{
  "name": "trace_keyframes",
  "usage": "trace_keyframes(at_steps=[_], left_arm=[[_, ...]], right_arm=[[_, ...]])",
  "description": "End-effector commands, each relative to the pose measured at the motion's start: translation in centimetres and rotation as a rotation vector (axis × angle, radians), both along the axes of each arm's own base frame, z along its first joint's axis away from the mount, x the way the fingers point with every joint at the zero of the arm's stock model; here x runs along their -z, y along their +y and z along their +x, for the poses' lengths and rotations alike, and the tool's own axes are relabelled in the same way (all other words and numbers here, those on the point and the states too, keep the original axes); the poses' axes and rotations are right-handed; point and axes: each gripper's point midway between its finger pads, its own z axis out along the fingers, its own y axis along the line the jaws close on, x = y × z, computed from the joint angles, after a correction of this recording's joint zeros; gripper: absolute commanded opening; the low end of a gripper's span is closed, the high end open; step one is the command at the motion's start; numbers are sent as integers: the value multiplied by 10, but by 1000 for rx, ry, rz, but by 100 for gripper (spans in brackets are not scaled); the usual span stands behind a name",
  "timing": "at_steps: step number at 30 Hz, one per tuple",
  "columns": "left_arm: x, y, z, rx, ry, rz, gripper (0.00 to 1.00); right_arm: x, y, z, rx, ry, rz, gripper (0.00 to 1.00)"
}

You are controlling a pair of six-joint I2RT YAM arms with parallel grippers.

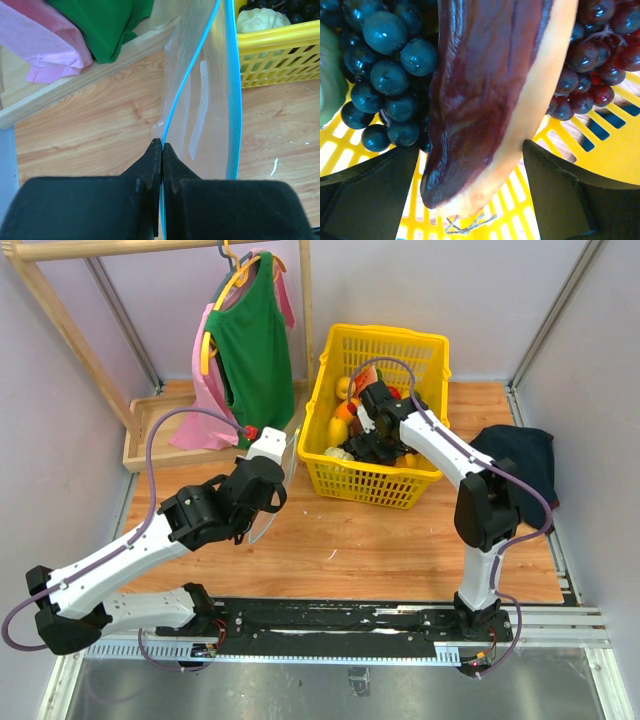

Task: Place the food in the zip-top bag and seal the zipper
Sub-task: Pick up the fake food from the bin.

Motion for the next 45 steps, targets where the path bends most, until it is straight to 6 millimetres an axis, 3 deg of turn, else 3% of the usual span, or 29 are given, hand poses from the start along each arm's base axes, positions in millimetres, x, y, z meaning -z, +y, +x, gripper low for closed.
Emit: trace_keyframes(at_steps=[1, 6, 11, 17, 19, 28, 33, 36, 45], left_arm=[[-8, 2, 2, -15, -39, -28, 1], [-7, 2, 3, -15, -38, -28, 0], [-7, 3, 3, -16, -39, -29, 1], [-6, 4, 3, -17, -38, -29, 0], [-6, 4, 3, -16, -37, -31, 0], [-7, 4, 3, -16, -37, -35, 1], [-6, 2, 4, -12, -41, -51, 0], [-5, -1, 4, -7, -42, -61, 0], [-8, 4, 8, -40, -97, -86, 0]], right_arm=[[6, -13, -7, -24, 57, -77, 87], [6, -29, -1, 9, 30, -174, 83], [-14, -32, 6, 26, -54, -176, 71], [-32, -46, 10, 55, -131, -222, 49], [-32, -50, 11, 59, -138, -236, 44], [-8, -51, 17, 53, -101, -222, 36], [-9, -48, 19, 52, -102, -206, 12], [-24, -42, 17, 54, -131, -147, 1], [-88, -12, 1, 45, -223, 126, 1]])
